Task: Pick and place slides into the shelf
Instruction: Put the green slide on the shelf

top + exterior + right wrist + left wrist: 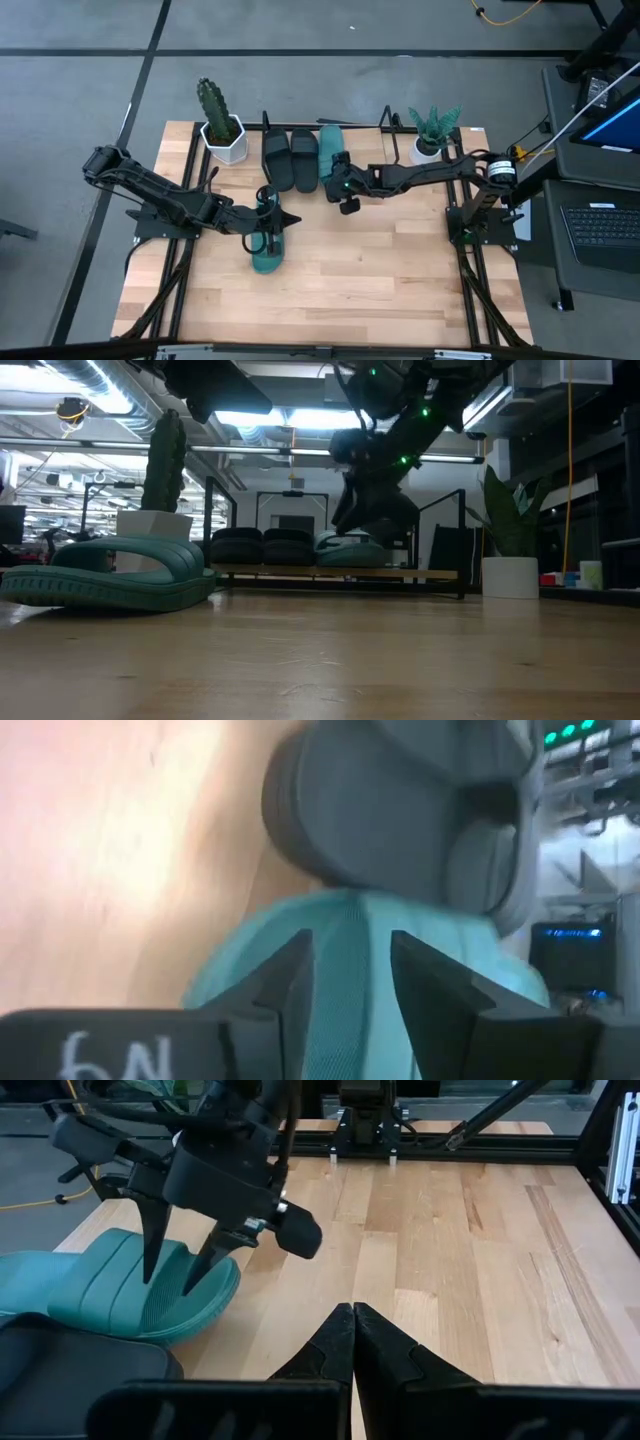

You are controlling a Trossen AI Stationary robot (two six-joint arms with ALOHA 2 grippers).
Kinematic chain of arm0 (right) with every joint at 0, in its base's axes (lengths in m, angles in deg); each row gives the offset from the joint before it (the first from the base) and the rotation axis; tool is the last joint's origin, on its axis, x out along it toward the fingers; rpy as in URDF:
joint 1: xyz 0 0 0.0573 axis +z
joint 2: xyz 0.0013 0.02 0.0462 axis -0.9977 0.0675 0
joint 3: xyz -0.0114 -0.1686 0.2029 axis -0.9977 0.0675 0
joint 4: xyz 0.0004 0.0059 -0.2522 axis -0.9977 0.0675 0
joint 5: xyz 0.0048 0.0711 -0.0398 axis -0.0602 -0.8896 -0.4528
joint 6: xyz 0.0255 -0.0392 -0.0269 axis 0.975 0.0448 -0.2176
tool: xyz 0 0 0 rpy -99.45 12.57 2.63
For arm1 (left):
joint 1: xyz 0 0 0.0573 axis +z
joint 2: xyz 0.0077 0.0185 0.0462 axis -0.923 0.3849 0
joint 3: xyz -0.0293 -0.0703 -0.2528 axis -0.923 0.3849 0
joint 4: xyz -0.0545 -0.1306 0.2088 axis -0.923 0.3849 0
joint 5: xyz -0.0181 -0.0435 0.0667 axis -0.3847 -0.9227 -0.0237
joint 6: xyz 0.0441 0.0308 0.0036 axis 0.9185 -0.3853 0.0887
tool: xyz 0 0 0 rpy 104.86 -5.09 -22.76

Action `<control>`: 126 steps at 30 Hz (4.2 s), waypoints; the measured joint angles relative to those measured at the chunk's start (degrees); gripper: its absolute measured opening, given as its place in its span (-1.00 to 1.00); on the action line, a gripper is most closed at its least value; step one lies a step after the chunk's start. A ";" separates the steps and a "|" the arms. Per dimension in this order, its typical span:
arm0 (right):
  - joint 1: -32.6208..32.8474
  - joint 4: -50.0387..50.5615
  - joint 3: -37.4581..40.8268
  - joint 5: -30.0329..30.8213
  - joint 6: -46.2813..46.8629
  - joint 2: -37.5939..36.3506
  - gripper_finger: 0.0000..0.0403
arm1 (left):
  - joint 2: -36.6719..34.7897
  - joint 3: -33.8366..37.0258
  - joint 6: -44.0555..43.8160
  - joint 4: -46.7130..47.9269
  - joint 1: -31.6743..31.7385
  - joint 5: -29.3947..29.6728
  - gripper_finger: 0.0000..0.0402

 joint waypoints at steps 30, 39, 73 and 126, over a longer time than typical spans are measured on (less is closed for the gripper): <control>14.42 29.53 -17.77 15.26 23.25 -2.77 -0.97 | -4.25 0.07 -7.04 18.31 -0.19 -3.85 -1.00; 19.66 4.72 -0.07 17.68 24.10 -10.62 -0.96 | -14.08 0.09 -14.86 30.59 -3.13 -5.58 -1.00; 19.87 -18.10 12.52 8.55 20.93 -12.33 -0.95 | -2.31 -0.02 -25.24 36.76 -0.94 -18.23 -0.36; 19.85 -14.52 12.50 8.46 20.92 -12.26 -0.98 | 4.92 0.02 -17.68 38.84 12.24 -38.38 -0.35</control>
